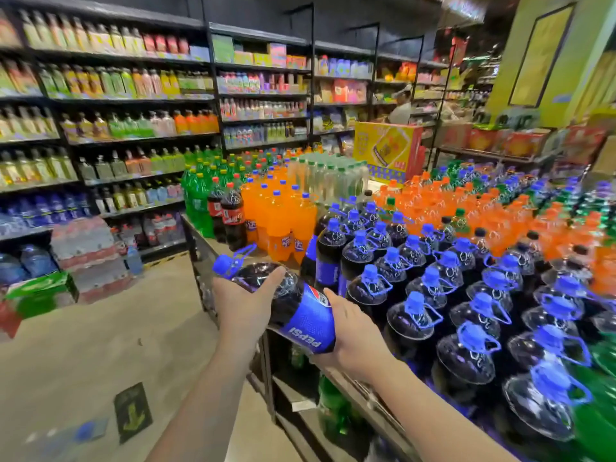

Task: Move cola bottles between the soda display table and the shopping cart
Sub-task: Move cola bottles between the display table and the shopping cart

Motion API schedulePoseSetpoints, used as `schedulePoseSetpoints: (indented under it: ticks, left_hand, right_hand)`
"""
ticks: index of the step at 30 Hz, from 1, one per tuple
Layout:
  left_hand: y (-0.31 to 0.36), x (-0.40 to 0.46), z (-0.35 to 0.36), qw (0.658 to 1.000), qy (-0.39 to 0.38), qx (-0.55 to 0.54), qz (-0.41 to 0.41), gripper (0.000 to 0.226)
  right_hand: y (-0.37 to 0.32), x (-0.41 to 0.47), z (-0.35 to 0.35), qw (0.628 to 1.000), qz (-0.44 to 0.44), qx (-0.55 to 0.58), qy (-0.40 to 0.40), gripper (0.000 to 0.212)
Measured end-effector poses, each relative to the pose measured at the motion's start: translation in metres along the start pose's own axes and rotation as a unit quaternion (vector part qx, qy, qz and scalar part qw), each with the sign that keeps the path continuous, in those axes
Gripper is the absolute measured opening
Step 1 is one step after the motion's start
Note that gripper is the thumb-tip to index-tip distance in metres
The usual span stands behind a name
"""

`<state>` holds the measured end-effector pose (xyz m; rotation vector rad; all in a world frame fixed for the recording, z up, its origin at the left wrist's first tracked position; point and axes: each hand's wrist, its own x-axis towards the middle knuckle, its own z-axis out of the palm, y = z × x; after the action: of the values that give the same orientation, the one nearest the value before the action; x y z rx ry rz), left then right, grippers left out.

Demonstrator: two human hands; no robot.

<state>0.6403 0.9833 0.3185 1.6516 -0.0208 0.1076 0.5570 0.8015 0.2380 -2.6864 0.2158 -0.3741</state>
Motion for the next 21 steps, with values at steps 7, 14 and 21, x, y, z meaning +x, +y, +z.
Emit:
schedulePoseSetpoints:
  ticks: [7, 14, 21]
  left_hand:
    - [-0.008, 0.101, 0.04, 1.0, -0.009, 0.018, -0.002, 0.096]
    - [-0.029, 0.186, 0.075, 0.998, -0.053, 0.018, 0.004, 0.096]
    - [-0.059, 0.267, 0.124, 0.987, -0.152, 0.021, 0.046, 0.104]
  right_hand:
    - [0.023, 0.104, 0.033, 1.0, 0.004, 0.02, 0.013, 0.129]
    - [0.039, 0.171, 0.065, 0.998, 0.054, 0.024, 0.019, 0.13]
    - [0.05, 0.222, 0.094, 0.984, 0.169, 0.015, 0.061, 0.126]
